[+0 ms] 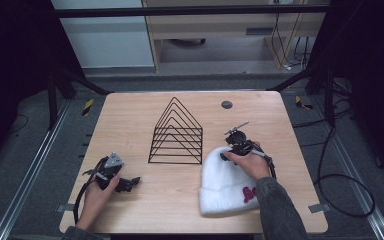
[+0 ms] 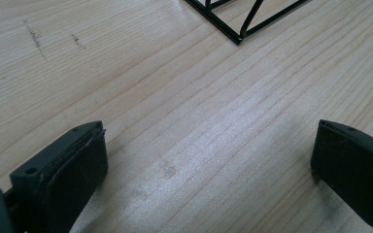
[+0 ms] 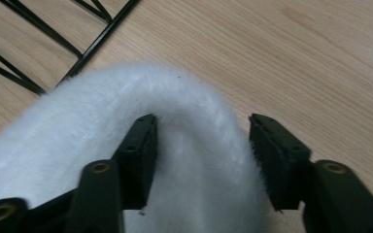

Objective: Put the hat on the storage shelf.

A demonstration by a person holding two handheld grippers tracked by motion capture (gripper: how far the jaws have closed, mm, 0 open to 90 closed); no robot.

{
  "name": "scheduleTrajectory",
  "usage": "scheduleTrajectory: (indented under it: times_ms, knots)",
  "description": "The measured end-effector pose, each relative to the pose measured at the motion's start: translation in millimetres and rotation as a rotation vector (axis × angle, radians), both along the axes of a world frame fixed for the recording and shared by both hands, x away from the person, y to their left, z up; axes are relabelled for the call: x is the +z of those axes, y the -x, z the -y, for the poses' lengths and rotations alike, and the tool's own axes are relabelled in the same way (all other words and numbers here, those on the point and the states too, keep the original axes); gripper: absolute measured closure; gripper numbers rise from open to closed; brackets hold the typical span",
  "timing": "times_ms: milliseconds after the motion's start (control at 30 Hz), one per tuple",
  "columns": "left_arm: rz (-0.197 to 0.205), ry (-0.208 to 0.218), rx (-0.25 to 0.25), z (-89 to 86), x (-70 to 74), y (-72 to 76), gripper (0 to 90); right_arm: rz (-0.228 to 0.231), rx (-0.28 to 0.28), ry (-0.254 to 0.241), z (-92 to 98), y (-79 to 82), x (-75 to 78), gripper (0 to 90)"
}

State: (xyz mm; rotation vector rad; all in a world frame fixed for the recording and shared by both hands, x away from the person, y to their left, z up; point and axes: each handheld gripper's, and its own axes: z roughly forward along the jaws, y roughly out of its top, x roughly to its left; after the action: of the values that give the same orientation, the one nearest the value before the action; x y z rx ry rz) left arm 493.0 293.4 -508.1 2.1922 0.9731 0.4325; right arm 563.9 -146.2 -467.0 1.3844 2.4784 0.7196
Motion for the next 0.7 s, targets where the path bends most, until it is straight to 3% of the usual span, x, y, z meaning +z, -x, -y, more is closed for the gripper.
scheduleTrajectory:
  times_ms: [367,700]
  knots:
    - [0.0,0.0,0.0,0.0,0.0,0.0,0.0,0.022,0.049,-0.012,-0.9,8.3,6.1,78.6]
    - [0.0,0.0,0.0,0.0,0.0,0.0,0.0,0.105,0.065,-0.067,7.2,31.2,31.6,82.2]
